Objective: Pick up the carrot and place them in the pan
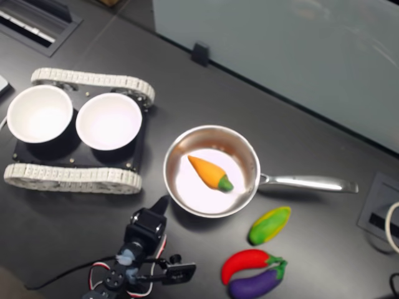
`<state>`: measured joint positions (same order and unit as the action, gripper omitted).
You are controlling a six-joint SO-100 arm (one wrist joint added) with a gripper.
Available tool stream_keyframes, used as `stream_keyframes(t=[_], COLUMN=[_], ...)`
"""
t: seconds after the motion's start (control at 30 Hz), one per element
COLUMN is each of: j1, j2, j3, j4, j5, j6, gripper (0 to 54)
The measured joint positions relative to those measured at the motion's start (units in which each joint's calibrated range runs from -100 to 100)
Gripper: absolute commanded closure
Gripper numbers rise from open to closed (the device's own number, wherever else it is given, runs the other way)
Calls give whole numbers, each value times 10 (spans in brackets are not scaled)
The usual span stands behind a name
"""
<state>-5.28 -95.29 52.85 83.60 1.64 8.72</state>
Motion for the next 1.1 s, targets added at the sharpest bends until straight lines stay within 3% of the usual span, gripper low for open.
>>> stream_keyframes(t=[0.27,0.63,0.93,1.1], j1=[30,41,41,45], j2=[-2,-1,4,6], j3=[11,123,229,234], j4=[38,45,2,-15], j5=[-3,-4,-4,-4], j6=[0,0,0,0], gripper=[535,535,535,535])
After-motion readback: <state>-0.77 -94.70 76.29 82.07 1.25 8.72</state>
